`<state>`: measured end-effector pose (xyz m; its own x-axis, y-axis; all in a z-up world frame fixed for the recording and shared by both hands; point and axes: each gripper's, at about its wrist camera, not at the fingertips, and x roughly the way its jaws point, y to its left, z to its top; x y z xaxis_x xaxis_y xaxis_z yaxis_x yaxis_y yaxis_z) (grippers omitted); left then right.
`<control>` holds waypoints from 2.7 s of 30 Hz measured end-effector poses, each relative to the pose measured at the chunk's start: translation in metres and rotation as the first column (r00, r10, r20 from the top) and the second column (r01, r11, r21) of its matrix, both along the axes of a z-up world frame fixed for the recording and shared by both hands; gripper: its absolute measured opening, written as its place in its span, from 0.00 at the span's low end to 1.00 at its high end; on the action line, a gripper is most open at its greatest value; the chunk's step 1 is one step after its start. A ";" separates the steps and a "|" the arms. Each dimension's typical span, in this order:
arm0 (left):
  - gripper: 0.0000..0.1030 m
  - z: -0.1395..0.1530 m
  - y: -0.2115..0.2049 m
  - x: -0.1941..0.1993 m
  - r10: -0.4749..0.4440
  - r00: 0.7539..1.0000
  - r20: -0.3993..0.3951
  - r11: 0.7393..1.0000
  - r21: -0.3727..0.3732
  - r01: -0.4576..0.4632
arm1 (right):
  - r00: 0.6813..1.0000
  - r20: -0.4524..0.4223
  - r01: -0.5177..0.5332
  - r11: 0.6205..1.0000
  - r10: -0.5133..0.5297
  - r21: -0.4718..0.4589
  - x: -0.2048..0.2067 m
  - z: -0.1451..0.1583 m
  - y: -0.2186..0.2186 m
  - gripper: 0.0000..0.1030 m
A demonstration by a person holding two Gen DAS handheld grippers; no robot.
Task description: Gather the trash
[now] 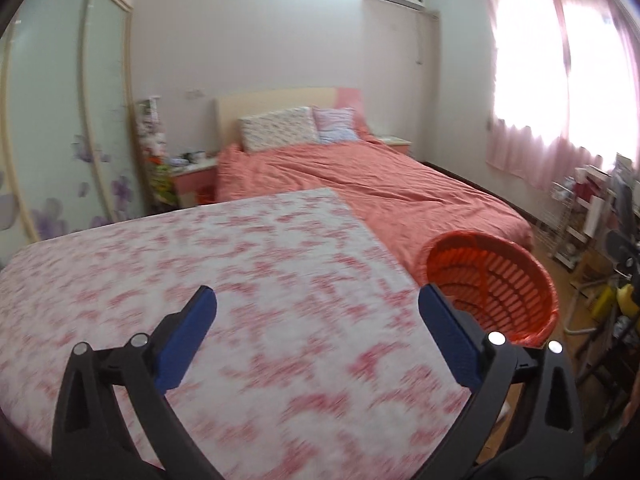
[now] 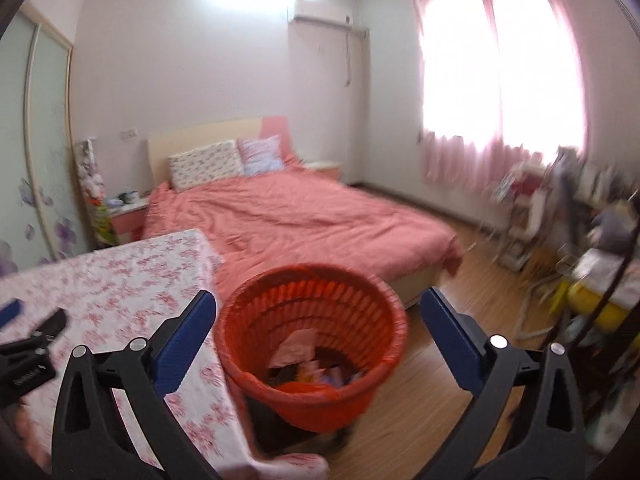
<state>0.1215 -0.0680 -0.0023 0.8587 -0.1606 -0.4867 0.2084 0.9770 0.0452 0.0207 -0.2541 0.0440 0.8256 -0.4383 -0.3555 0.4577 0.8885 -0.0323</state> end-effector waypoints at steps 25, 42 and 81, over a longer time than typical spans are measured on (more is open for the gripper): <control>0.96 -0.010 0.077 -0.118 0.199 0.980 0.007 0.980 -0.034 -0.198 | 0.997 -0.083 0.001 0.997 0.006 0.077 -0.055 -0.030 0.068 0.98; 0.96 -0.011 0.077 -0.119 0.199 0.980 -0.030 0.978 -0.053 -0.200 | 0.987 -0.152 -0.030 0.985 0.056 0.170 -0.061 -0.032 0.073 0.98; 0.96 0.007 0.057 -0.115 0.166 0.986 0.007 0.986 -0.033 -0.165 | 0.990 -0.137 0.006 0.991 0.012 0.132 -0.056 -0.021 0.069 0.98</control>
<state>0.0063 -0.0107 0.0045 0.8791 -0.0312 -0.4755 0.0433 0.9990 0.0146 -0.0354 -0.1852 0.0225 0.7661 -0.3776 -0.5202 0.4542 0.8906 0.0224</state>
